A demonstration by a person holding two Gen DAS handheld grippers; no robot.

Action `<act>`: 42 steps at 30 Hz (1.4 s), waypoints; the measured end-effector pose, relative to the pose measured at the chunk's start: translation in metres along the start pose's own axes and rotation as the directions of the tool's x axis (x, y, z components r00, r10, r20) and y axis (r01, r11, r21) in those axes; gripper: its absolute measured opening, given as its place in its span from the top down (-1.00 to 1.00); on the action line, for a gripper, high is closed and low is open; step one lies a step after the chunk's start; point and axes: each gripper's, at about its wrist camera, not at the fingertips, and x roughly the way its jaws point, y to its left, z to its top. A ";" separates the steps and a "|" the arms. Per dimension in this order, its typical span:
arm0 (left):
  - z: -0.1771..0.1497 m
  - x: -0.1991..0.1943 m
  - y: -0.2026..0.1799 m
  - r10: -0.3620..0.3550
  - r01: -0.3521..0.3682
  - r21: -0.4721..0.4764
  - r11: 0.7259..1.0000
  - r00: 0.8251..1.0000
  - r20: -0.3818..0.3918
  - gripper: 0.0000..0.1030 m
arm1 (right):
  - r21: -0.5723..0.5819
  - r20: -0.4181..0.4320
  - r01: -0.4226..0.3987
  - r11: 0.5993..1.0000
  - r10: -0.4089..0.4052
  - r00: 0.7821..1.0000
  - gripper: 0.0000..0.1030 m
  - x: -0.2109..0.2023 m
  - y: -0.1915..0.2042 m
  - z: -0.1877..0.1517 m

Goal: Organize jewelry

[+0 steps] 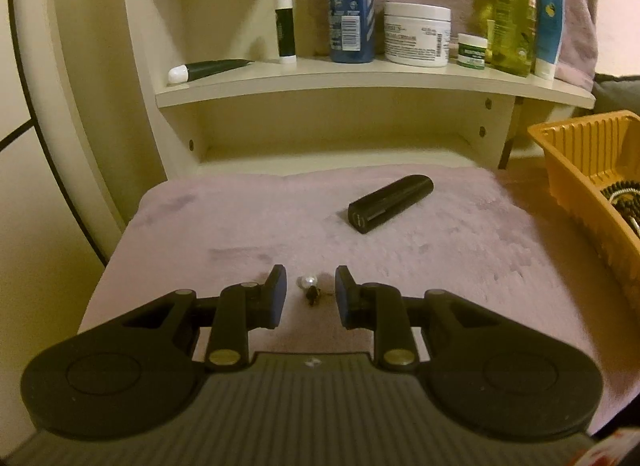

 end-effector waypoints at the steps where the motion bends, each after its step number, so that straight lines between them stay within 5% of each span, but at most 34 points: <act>1: 0.000 0.001 0.001 0.002 -0.002 -0.011 1.000 1.000 -0.004 0.56 | 0.001 0.000 0.000 1.000 0.000 1.000 0.90 0.000 0.000 0.000; 10: 0.000 0.009 0.005 -0.001 -0.001 -0.069 0.998 1.000 -0.026 0.85 | 0.000 0.001 0.000 1.000 0.000 1.000 0.89 0.000 0.000 0.000; 21: 0.005 -0.008 -0.007 -0.011 0.013 -0.048 0.999 1.000 0.024 0.87 | 0.000 0.001 0.000 1.000 0.000 1.000 0.89 0.000 0.000 0.000; 30: 0.028 -0.030 -0.049 -0.147 0.149 -0.028 0.988 0.987 0.059 0.87 | 0.002 0.005 -0.002 1.000 0.002 1.000 0.90 0.000 -0.001 -0.002; 42: 0.054 -0.057 -0.120 -0.332 0.327 0.059 0.943 0.939 0.095 0.87 | 0.007 0.011 -0.003 1.000 0.003 1.000 0.90 -0.006 0.001 -0.002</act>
